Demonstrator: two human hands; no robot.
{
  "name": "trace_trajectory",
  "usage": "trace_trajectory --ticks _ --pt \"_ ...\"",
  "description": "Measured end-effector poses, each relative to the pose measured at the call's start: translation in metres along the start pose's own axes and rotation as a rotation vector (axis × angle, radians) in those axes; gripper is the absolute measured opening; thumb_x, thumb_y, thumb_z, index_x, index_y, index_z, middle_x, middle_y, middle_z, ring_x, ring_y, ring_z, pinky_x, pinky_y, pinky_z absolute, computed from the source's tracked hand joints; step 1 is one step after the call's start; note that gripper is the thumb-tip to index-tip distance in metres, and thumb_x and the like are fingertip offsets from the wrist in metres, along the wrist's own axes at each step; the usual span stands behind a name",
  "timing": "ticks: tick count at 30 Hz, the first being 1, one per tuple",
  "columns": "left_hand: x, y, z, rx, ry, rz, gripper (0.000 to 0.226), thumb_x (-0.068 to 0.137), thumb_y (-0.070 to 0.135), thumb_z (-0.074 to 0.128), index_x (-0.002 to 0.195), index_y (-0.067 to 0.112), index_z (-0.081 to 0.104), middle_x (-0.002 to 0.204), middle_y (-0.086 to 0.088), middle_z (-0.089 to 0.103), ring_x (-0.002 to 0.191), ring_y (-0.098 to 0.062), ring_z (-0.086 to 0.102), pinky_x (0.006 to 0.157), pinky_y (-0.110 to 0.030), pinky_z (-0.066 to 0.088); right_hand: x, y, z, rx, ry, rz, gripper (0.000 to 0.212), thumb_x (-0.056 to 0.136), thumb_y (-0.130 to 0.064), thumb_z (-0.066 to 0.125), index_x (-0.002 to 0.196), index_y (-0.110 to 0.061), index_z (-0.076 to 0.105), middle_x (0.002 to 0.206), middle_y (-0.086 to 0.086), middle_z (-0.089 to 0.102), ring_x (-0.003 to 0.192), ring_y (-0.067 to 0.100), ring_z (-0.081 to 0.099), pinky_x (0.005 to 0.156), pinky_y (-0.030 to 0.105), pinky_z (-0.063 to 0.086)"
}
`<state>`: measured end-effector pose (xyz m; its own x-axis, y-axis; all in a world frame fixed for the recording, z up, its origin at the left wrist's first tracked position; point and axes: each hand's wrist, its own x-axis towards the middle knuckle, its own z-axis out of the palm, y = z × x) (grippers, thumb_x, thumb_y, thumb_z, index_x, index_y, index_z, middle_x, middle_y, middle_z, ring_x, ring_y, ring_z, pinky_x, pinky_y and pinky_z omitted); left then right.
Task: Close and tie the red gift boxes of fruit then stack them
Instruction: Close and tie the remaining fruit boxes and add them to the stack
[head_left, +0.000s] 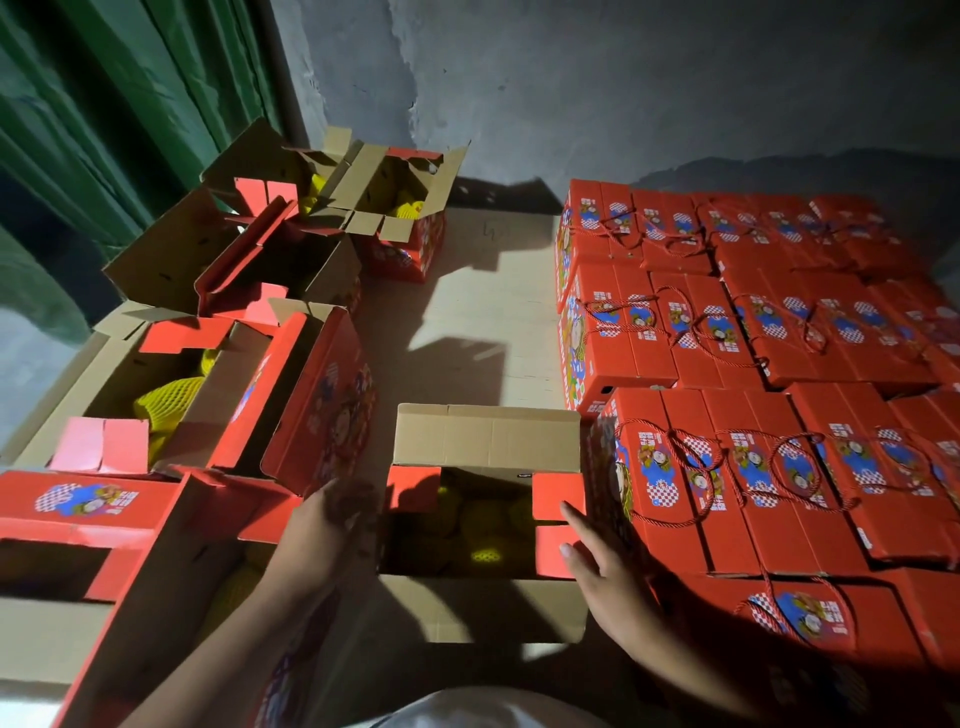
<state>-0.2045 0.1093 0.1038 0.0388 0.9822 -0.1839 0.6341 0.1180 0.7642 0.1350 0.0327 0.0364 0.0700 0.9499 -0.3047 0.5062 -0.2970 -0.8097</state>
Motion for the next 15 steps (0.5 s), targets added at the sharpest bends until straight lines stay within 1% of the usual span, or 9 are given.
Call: trace_trajectory --ticks 2,4,5,7,8,9,11,12,15 --pt "-0.007 0.005 0.004 -0.067 -0.053 -0.001 0.016 0.102 0.033 0.058 0.098 0.027 0.072 0.091 0.007 0.075 0.085 -0.009 0.072 0.074 -0.04 0.06 0.001 0.002 -0.001 -0.013 0.004 -0.01 0.051 0.106 -0.017 0.053 0.152 -0.036 0.041 0.156 -0.021 0.035 0.137 -0.024 0.025 0.109 -0.001 0.015" --pt "-0.015 0.008 0.009 -0.042 -0.111 0.08 0.018 0.103 0.034 0.056 0.11 0.029 0.071 0.102 0.012 0.075 0.096 0.0 0.069 0.083 -0.027 0.057 0.001 0.003 -0.002 -0.028 0.006 -0.012 0.05 0.108 -0.017 0.049 0.15 -0.042 0.039 0.155 -0.022 0.033 0.141 -0.014 0.028 0.106 -0.004 0.015" --pt "-0.017 0.007 0.011 0.037 -0.124 0.156 0.017 0.104 0.028 0.056 0.114 0.028 0.07 0.106 0.011 0.073 0.098 0.002 0.068 0.085 -0.022 0.053 0.001 0.003 -0.003 -0.041 0.003 -0.007 0.05 0.108 -0.017 0.048 0.149 -0.044 0.038 0.155 -0.022 0.033 0.142 -0.009 0.028 0.105 -0.004 0.014" --pt "-0.019 0.004 0.016 0.324 -0.153 0.365 0.025 0.104 0.015 0.053 0.122 0.019 0.07 0.115 0.001 0.072 0.106 -0.013 0.068 0.093 -0.023 0.045 0.002 0.005 -0.006 -0.112 0.003 -0.002 0.05 0.109 -0.021 0.046 0.15 -0.049 0.038 0.151 -0.019 0.037 0.14 -0.004 0.03 0.11 0.003 0.016" --pt "-0.019 0.003 0.017 0.45 -0.217 0.433 0.032 0.103 0.012 0.05 0.131 0.015 0.066 0.127 -0.001 0.068 0.117 -0.02 0.064 0.101 -0.021 0.037 0.002 0.006 -0.007 -0.157 0.007 0.0 0.05 0.109 -0.023 0.045 0.151 -0.049 0.038 0.147 -0.017 0.039 0.137 -0.003 0.032 0.112 0.009 0.018" --pt "-0.019 -0.002 0.019 0.522 -0.3 0.442 0.043 0.102 0.011 0.047 0.143 0.016 0.056 0.144 0.002 0.057 0.134 -0.018 0.052 0.11 -0.017 0.025 0.002 0.006 -0.009 -0.187 0.01 0.002 0.049 0.109 -0.023 0.045 0.151 -0.049 0.039 0.144 -0.015 0.04 0.134 -0.002 0.033 0.113 0.01 0.018" --pt "-0.02 -0.013 0.019 0.581 -0.431 0.372 0.065 0.098 0.008 0.04 0.16 0.026 0.03 0.164 0.014 0.022 0.153 -0.009 0.017 0.118 -0.014 0.009 0.002 0.005 -0.013 -0.21 0.002 0.0 0.051 0.109 -0.018 0.044 0.15 -0.049 0.04 0.143 -0.015 0.039 0.133 -0.002 0.033 0.106 -0.001 0.016" --pt "-0.02 -0.019 0.017 0.624 -0.464 0.354 0.072 0.096 0.005 0.039 0.162 0.029 0.022 0.167 0.017 0.009 0.155 -0.006 0.005 0.12 -0.017 0.013 0.001 0.005 -0.015 -0.218 -0.009 -0.001 0.054 0.109 -0.013 0.044 0.15 -0.048 0.04 0.146 -0.016 0.037 0.136 0.0 0.034 0.105 -0.003 0.015" --pt "-0.024 -0.036 0.013 0.77 -0.522 0.363 0.085 0.094 -0.001 0.038 0.163 0.032 0.002 0.163 0.022 -0.025 0.153 -0.005 -0.018 0.12 -0.03 0.029 -0.002 0.005 -0.023 -0.249 -0.082 0.018 0.063 0.107 -0.001 0.04 0.15 -0.047 0.043 0.161 -0.013 0.028 0.148 0.004 0.027 0.121 0.015 0.022"
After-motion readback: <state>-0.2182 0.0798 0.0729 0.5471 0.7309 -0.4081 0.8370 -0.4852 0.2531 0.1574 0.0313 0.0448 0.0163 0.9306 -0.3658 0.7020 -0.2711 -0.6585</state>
